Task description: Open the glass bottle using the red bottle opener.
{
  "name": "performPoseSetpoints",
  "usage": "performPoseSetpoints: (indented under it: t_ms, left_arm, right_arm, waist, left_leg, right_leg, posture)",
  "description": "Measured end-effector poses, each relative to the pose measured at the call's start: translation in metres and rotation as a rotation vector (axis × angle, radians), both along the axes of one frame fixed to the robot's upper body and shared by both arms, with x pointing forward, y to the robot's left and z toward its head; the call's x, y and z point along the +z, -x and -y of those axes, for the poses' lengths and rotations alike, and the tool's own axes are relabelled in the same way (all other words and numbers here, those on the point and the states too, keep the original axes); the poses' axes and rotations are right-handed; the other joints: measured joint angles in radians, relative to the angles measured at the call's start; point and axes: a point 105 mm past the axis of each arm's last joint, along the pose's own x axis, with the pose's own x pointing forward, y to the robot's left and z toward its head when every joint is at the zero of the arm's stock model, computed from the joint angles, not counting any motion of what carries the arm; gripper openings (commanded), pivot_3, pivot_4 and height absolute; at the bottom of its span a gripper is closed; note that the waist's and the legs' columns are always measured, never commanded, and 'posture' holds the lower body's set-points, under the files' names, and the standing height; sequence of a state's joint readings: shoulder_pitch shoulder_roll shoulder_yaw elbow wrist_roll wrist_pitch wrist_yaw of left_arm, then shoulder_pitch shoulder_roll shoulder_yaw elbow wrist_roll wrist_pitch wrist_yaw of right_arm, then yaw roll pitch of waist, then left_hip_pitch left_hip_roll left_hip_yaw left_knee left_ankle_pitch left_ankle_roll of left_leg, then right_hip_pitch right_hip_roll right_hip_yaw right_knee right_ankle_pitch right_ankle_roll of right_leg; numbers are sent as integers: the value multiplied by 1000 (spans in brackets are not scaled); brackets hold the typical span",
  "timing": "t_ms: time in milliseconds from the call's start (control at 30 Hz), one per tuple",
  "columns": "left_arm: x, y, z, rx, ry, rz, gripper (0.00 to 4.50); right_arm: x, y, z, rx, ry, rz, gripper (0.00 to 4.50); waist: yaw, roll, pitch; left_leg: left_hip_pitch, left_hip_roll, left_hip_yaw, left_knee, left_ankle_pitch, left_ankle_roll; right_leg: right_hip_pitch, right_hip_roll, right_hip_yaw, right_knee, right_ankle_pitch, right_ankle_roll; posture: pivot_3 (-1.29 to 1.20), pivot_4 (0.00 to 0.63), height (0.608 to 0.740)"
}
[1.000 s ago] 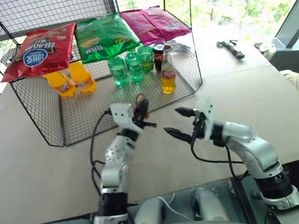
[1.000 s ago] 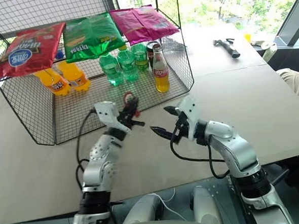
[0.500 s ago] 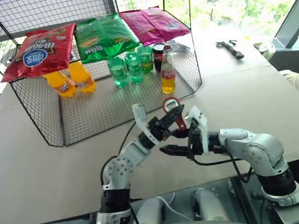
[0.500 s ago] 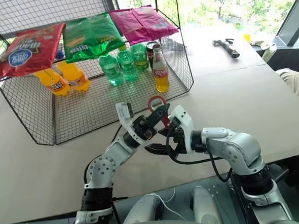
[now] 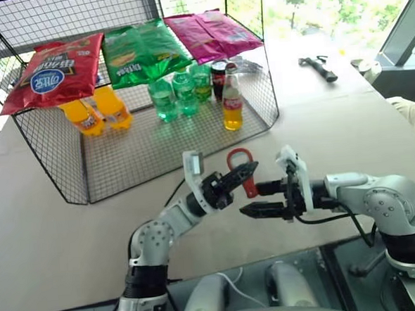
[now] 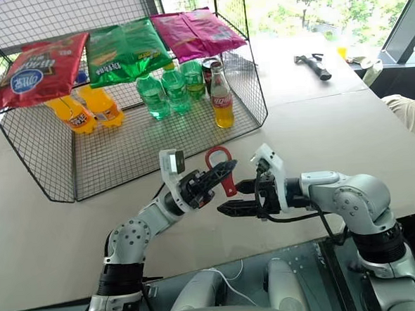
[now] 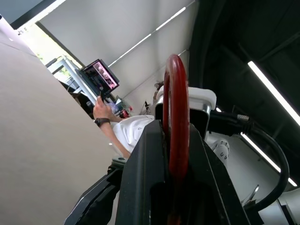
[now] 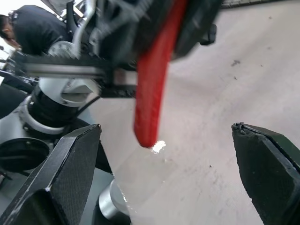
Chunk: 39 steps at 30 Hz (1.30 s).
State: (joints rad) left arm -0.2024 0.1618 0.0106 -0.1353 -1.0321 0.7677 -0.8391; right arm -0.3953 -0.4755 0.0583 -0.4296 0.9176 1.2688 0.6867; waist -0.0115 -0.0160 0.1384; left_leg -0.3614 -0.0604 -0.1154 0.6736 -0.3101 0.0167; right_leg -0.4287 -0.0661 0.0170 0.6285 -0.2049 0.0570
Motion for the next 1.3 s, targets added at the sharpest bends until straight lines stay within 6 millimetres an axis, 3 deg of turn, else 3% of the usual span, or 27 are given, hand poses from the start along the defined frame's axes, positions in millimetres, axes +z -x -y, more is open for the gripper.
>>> performPoseSetpoints:
  t_ms: [67, 167, 433, 800, 867, 900, 967, 1033, 1133, 1300]
  left_arm:
    - [0, -1, 0, 6, -9, 17, 24]
    - [-1, -4, -1, 23, -27, 36, 0]
    - [0, -4, 1, 21, -3, 65, 0]
    - [0, -2, 1, -2, -3, 71, 0]
    - [1, -7, 2, 30, -7, 92, 763]
    - [0, -11, 3, 58, -30, 103, 922]
    - [-4, -20, 1, 117, -79, 115, 1953]
    - [-8, -26, -1, 165, -124, 125, 2891]
    - [-8, -32, -5, 233, -174, 182, 4370]
    - [-6, -46, -16, 378, -310, 313, 4446]
  right_arm:
    - [2, 2, -2, 16, -8, -8, 4500]
    - [5, 3, -5, 31, -20, -13, 3729]
    - [4, -3, -1, -20, -8, -19, 195]
    - [4, -1, -2, -21, -32, -45, 82]
    - [4, -5, 1, -44, -37, -46, 0]
    - [3, -7, 1, -59, -34, -36, 0]
    - [1, -12, 2, -97, -16, -16, 0]
    - [0, -28, 3, -197, -6, 51, 0]
    - [2, -78, 27, -508, 21, 207, 0]
    - [11, -102, 54, -684, 52, 373, 0]
  waist:
    - [0, 0, 0]
    - [1, 0, 0]
    - [1, 0, 0]
    - [1, 0, 0]
    - [4, 0, 0]
    - [4, 0, 0]
    - [4, 0, 0]
    - [1, 0, 0]
    - [3, 0, 0]
    - [5, 0, 0]
  left_leg:
    - [0, 0, 0, 0, 0, 0]
    - [0, 0, 0, 0, 0, 0]
    - [0, 0, 0, 0, 0, 0]
    - [-1, 0, 0, 0, 0, 0]
    - [-1, 0, 0, 0, 0, 0]
    - [0, 0, 0, 0, 0, 0]
    - [0, 0, 0, 0, 0, 0]
    - [0, 0, 0, 0, 0, 0]
    - [-1, -1, 1, 0, 0, 0]
    - [-1, -1, 1, -2, 0, 0]
  right_leg:
    - [0, 0, 0, 0, 0, 0]
    - [0, 0, 0, -1, 0, 0]
    - [0, -1, 0, -1, 0, 0]
    - [0, -1, 0, -1, 0, 0]
    - [0, -1, 0, -1, 0, 0]
    - [0, -1, 0, -1, 0, 0]
    - [0, -1, 0, -1, 0, 0]
    - [0, -1, 0, -1, 0, 0]
    - [-1, -1, 1, 0, 0, 1]
    - [-2, -1, 1, -2, 0, 1]
  posture:
    - [0, 150, 740]
    - [0, 150, 740]
    - [0, 150, 740]
    - [0, 150, 740]
    - [0, 150, 740]
    - [0, 150, 740]
    - [0, 150, 740]
    - [0, 150, 740]
    - [0, 150, 740]
    - [0, 150, 740]
